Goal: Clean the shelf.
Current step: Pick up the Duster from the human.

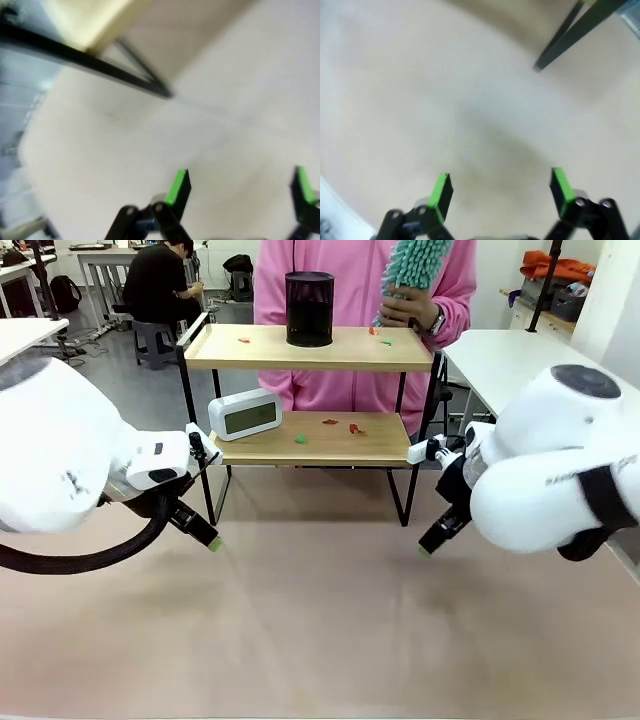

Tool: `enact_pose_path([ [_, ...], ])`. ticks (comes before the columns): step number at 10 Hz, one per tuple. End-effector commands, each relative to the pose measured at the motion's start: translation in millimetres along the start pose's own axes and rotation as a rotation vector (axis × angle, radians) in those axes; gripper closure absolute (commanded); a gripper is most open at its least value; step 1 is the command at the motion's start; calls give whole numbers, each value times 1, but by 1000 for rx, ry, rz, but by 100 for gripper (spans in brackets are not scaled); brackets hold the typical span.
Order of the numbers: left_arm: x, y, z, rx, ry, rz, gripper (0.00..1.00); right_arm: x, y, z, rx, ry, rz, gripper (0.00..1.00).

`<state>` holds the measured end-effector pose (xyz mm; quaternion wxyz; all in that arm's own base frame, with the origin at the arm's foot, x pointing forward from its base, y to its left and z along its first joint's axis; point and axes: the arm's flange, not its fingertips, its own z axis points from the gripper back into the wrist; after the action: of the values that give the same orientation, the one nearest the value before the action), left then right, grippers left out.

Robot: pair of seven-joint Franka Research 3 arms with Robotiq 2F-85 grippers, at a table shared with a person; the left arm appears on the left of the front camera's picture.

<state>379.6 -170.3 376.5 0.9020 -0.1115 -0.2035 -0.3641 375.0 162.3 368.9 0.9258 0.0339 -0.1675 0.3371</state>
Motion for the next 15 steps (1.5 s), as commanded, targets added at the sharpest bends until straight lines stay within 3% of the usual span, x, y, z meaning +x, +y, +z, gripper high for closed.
enact_pose_path([
  [1,-44,42,87,-393,-94,-16,0,-32,-37,98,189,-80,-269,0],
  [2,-64,55,123,-469,-227,56,0,-62,-63,141,454,-242,-417,0],
  [4,-127,93,201,-415,-549,269,0,-148,-118,202,692,-591,-716,0],
  [6,-227,134,258,-326,-1029,706,0,-269,-162,229,814,-1019,-986,0],
  [7,-265,149,258,-321,-1151,890,0,-311,-170,224,821,-1173,-1095,0],
  [8,-280,162,244,-328,-1102,984,0,-334,-171,212,775,-1273,-1212,0],
  [9,-240,154,289,-391,-768,521,0,-287,-155,246,684,-555,-715,0],
  [15,-240,154,289,-391,-768,521,0,-287,-155,246,684,-555,-715,0],
])
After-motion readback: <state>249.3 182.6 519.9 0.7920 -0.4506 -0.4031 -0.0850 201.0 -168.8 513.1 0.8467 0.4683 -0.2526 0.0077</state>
